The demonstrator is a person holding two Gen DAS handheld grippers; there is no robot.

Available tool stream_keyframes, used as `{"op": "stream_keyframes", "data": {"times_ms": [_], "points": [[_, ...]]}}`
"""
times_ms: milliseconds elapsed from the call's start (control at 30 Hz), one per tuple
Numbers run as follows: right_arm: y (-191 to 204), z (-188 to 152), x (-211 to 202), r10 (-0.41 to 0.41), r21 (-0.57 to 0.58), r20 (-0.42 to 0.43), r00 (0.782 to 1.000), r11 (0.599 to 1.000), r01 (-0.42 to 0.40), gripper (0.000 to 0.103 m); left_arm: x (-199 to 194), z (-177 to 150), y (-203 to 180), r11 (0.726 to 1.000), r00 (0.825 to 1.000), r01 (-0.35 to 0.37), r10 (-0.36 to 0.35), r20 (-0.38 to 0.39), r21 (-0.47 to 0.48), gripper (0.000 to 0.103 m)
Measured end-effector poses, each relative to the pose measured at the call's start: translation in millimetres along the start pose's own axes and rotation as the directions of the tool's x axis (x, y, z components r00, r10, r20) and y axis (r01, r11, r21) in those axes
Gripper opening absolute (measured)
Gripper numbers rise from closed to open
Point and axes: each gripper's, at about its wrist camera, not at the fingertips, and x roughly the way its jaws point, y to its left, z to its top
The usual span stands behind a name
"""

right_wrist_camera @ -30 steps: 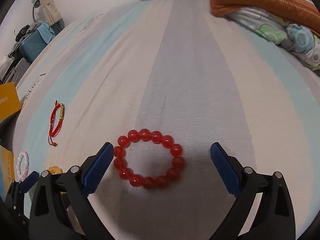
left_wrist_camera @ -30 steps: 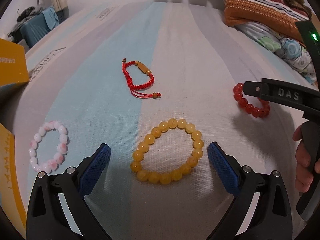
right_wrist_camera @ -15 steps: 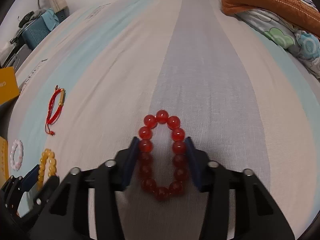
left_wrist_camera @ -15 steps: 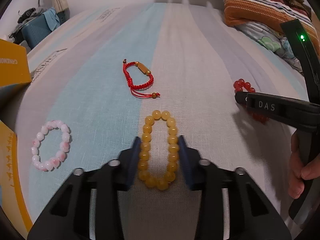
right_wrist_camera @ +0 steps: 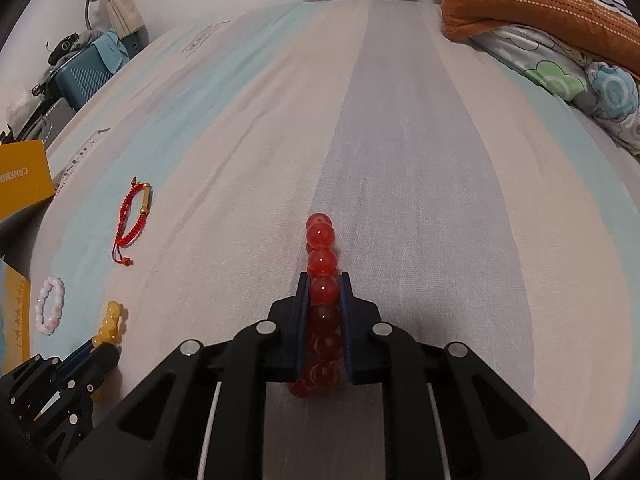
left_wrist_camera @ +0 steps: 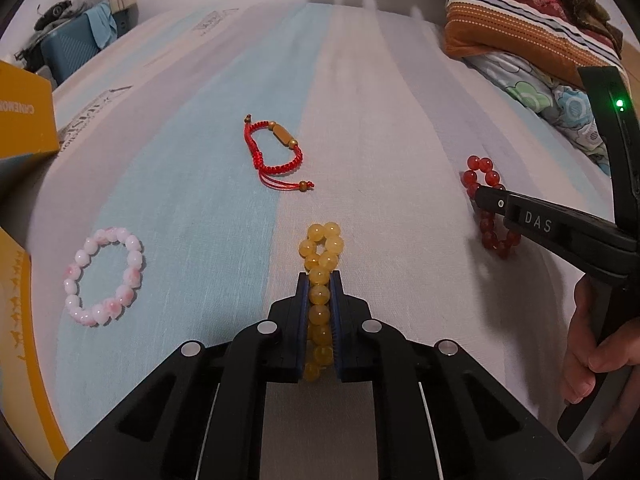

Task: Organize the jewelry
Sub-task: 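Lift both bead bracelets and carry them over the white box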

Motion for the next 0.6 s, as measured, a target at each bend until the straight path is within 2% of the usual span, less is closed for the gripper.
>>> {"op": "stream_keyframes", "data": {"times_ms": [600], "points": [[4,-8,-44,0.025,0.003,0.044,0.999,1.0,-0.025,0.013,-29,-3,2,1.0,1.0,0.012,-0.012,-0.009,0.005,0.009]]}}
